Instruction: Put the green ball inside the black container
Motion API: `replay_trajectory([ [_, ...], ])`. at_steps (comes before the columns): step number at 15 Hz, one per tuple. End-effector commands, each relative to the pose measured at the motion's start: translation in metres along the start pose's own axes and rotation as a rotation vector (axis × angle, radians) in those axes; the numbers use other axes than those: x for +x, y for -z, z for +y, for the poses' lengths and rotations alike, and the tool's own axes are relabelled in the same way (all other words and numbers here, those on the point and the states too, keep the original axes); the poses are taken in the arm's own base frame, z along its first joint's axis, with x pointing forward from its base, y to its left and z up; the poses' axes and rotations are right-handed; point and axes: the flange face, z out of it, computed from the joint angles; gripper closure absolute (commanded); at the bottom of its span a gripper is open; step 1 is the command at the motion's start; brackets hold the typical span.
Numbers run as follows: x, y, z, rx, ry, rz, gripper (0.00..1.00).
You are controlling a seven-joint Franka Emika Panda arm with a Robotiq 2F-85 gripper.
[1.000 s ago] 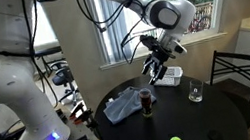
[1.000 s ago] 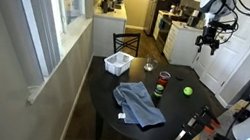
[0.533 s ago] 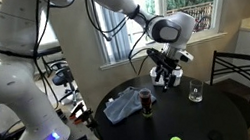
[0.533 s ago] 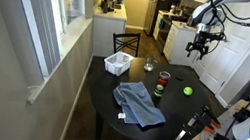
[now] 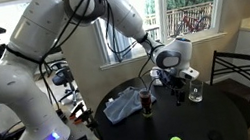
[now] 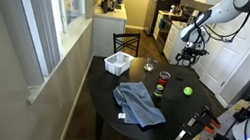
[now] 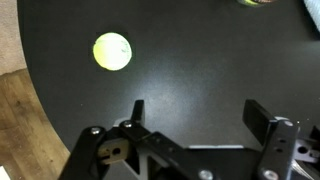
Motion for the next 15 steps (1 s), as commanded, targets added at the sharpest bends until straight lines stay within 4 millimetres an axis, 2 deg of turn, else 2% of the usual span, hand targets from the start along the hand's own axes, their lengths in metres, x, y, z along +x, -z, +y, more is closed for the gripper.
replay_trajectory([
  [1, 0.018, -0.019, -0.002, -0.028, -0.046, 0.075, 0.00],
  [5, 0.033, -0.044, 0.013, -0.098, -0.059, 0.105, 0.00],
  [9, 0.038, -0.062, 0.036, -0.195, -0.088, 0.063, 0.00],
  [13, 0.037, -0.070, 0.046, -0.262, -0.046, 0.010, 0.00],
  [15, 0.037, -0.074, 0.047, -0.231, -0.057, 0.021, 0.00],
])
